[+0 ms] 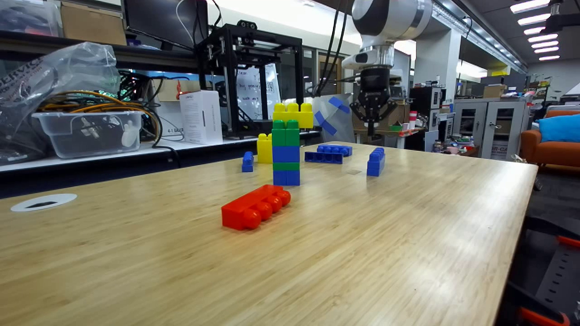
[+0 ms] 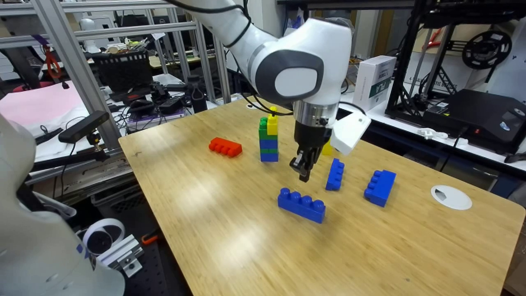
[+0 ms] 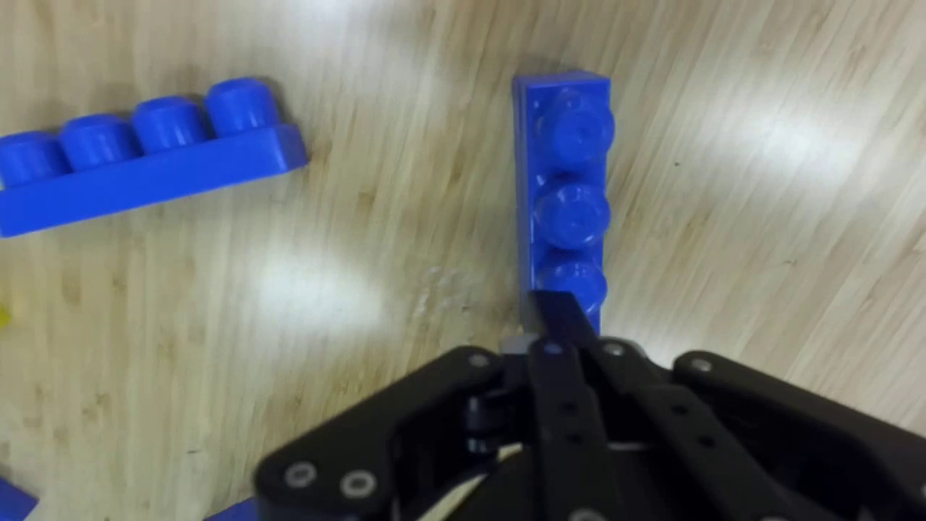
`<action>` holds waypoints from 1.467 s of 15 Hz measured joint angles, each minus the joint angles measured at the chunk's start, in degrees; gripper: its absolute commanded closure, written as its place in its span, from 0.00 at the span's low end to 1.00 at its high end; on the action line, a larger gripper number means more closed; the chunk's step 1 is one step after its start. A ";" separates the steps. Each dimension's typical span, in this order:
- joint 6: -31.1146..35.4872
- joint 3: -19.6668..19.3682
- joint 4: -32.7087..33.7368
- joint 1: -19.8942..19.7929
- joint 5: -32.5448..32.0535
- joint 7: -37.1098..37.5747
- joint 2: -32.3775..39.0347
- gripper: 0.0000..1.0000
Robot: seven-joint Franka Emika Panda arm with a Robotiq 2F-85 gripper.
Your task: Move the stack of blocks to the right and stack two blue blocks on it
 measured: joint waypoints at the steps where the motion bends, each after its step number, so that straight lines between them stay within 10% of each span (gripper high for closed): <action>1: -0.07 0.00 -0.19 0.02 0.00 0.18 -2.35 1.00; 7: -3.16 0.02 -1.08 1.52 -0.08 6.80 -14.94 1.00; 8: -4.41 0.02 -0.96 1.98 -0.06 9.39 -16.00 0.74; 19: -15.95 0.05 1.25 5.54 0.08 36.66 -19.59 0.04; 22: -15.95 0.07 2.12 6.41 0.13 39.35 -18.69 0.00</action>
